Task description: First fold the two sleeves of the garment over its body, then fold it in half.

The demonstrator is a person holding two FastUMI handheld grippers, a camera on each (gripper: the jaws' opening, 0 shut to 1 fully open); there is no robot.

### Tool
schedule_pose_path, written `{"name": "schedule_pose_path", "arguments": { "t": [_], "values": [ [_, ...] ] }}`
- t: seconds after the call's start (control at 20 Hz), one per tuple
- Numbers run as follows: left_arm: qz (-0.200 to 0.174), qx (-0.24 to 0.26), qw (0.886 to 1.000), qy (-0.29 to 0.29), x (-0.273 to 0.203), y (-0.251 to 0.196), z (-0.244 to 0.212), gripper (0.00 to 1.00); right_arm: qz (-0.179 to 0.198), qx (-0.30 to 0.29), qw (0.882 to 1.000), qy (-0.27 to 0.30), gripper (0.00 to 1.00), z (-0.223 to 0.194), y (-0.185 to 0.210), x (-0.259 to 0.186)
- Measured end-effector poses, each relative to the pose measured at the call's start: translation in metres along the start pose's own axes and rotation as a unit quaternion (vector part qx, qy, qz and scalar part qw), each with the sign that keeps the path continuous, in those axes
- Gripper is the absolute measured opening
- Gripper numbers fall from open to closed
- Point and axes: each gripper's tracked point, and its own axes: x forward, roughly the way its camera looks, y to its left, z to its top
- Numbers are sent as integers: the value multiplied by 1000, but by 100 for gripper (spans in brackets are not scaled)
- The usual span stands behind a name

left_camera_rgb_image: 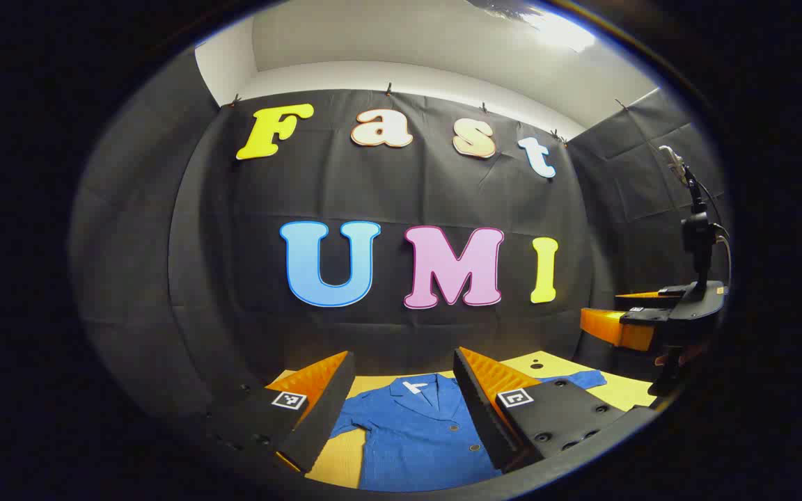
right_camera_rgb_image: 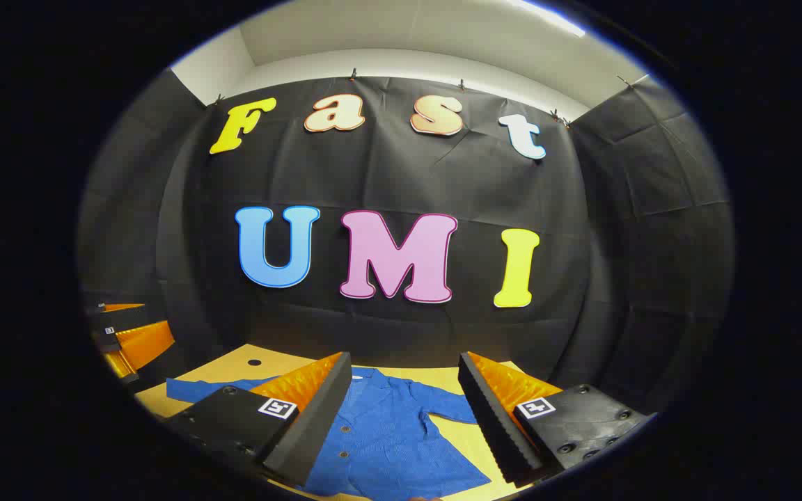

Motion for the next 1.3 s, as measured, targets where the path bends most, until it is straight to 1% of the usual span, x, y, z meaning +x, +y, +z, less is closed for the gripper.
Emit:
{"name": "schedule_pose_path", "arguments": {
  "t": [0.15,0.35,0.65,1.05,1.1,1.15,1.2,1.3],
  "values": [
    [-9,2,1000,-2,0,-4,3,82,6,7,1000,1,98,3,7,-1],
    [-11,2,1000,-4,0,-6,3,81,15,5,1000,-2,98,6,14,-2],
    [-2,0,1000,2,-4,1,0,82,20,7,1000,7,98,-1,17,-2],
    [-2,-4,1000,3,-3,4,-2,81,28,8,1000,1,98,10,29,5],
    [-1,-6,1000,3,-4,4,-4,81,30,6,1000,2,98,10,30,6],
    [-1,-8,1000,3,-4,5,-4,81,31,3,1000,4,100,9,31,7],
    [0,-11,1000,5,-5,5,-5,82,29,0,1000,7,98,7,29,10],
    [2,-16,1000,9,-5,6,-11,81,29,-5,999,18,98,0,27,19]
  ]
}}
